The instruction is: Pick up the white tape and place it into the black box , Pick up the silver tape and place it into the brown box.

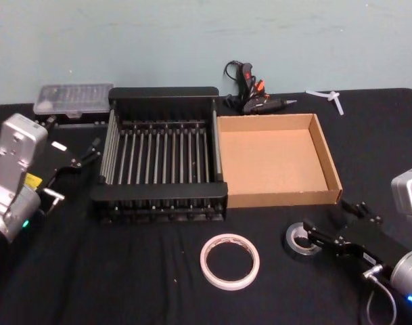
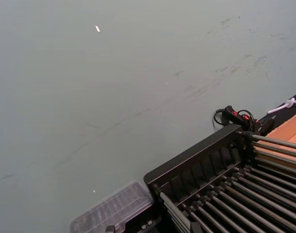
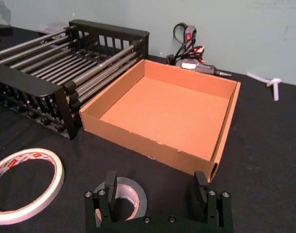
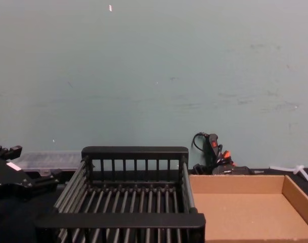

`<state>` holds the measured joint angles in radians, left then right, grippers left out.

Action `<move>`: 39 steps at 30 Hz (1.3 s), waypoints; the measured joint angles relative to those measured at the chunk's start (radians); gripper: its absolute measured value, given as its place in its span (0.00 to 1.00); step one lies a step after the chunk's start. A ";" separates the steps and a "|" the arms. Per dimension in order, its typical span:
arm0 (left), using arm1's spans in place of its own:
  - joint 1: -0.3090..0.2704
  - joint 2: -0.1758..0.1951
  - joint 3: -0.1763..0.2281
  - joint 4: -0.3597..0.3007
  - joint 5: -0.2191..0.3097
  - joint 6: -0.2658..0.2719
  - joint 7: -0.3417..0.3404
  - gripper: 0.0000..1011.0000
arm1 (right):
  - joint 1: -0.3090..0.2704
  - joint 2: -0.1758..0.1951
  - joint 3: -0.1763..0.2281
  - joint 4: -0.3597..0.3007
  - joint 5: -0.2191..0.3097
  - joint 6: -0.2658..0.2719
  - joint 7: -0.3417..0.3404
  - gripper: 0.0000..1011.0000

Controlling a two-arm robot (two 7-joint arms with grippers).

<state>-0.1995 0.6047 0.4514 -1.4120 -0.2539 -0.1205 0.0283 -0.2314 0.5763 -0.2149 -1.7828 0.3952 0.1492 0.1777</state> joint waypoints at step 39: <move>0.000 0.000 0.000 0.000 0.000 0.000 0.000 0.99 | 0.025 -0.081 0.029 0.052 -0.081 0.090 0.062 0.99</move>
<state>-0.1995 0.6047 0.4514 -1.4120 -0.2539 -0.1205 0.0283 -0.2064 0.4953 -0.1858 -1.7308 0.3141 0.2394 0.2400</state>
